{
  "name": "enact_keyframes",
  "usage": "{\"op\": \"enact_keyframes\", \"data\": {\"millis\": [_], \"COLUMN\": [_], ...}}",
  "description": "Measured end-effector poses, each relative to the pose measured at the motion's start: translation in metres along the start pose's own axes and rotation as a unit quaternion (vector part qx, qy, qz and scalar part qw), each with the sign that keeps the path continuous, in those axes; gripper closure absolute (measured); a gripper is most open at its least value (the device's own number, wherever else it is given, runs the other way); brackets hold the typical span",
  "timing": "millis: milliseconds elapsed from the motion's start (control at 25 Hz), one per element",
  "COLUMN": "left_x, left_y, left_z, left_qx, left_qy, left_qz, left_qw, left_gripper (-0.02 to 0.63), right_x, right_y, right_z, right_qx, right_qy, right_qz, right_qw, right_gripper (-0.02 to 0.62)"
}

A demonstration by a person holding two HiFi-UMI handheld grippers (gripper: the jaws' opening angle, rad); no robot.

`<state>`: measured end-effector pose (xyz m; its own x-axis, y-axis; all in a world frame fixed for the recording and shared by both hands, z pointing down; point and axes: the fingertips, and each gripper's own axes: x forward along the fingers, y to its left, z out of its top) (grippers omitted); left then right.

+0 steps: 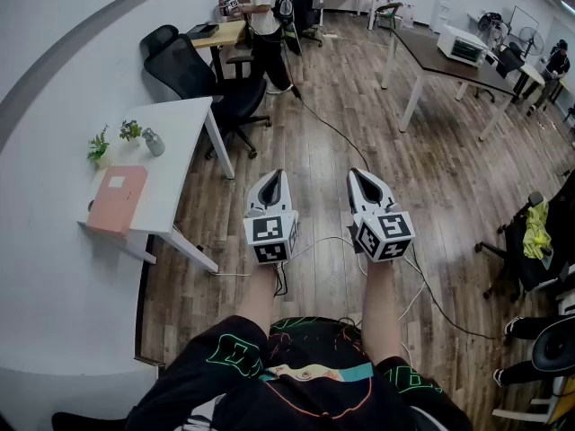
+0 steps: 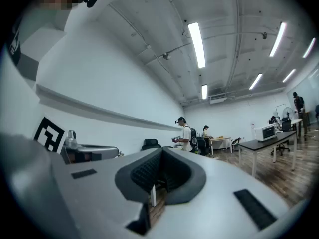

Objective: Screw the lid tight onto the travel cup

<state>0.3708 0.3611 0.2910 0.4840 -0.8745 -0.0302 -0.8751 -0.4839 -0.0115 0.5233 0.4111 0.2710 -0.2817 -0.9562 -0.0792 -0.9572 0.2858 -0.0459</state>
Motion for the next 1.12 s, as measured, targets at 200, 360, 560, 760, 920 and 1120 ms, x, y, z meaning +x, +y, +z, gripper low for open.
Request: {"op": "enact_keyframes", "data": {"millis": [200,360,560,760,920,1120], "left_x": [0.009,0.008,-0.001,-0.012,0.004,0.045], "left_y": [-0.006,-0.005,0.017,0.044,0.063,0.068], "left_z": [-0.001,-0.005,-0.022,-0.043,-0.055,-0.067], "left_qx": [0.001,0.005,0.005,-0.001,-0.008,-0.014], "left_qy": [0.001,0.009,0.029,0.053,0.065,0.072], "left_qz": [0.0,0.005,0.029,0.057,0.07,0.053], "left_qw": [1.0,0.9999,0.9991,0.997,0.9954,0.9959], "left_gripper": [0.598,0.598,0.598,0.598,0.598,0.598], "right_x": [0.007,0.014,0.032,0.052,0.075,0.107], "right_y": [-0.013,-0.019,-0.006,0.016,0.014,-0.012], "right_z": [0.0,-0.005,-0.024,-0.046,-0.059,-0.068], "right_qx": [0.0,0.024,0.043,0.059,0.065,0.079], "right_qy": [-0.001,0.002,0.021,0.038,0.048,0.055], "right_qz": [-0.006,-0.007,0.015,0.045,0.054,0.038], "right_qw": [1.0,1.0,0.999,0.997,0.995,0.995], "right_gripper": [0.591,0.591,0.591,0.591,0.591,0.591]}}
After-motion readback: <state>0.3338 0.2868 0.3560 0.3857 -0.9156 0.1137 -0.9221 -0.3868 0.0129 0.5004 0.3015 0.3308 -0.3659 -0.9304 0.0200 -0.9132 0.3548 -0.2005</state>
